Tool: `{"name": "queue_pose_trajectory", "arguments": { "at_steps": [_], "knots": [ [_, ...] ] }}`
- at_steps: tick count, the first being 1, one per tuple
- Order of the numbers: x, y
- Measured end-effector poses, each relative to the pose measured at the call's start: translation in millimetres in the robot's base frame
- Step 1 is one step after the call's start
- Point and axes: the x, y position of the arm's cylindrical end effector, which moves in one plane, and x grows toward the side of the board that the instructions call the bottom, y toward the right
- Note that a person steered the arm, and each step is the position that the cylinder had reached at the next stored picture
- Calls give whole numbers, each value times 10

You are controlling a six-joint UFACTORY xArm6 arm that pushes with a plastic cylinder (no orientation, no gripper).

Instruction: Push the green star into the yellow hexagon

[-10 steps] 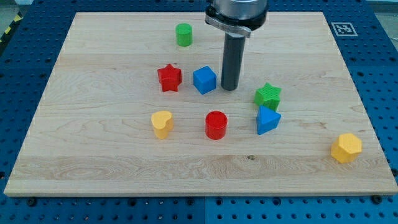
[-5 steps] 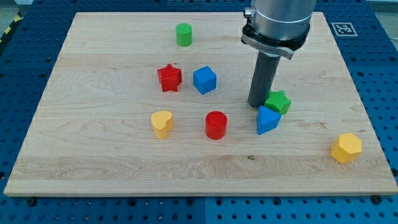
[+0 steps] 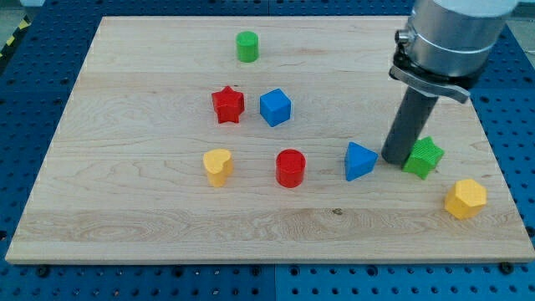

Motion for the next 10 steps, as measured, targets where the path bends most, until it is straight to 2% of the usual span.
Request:
{"name": "queue_pose_trajectory", "arguments": {
  "at_steps": [1,3,4,6,10],
  "knots": [
    [32,125],
    [-290,70],
    [-294,241],
    [-209,568],
    [56,552]
  ]
}}
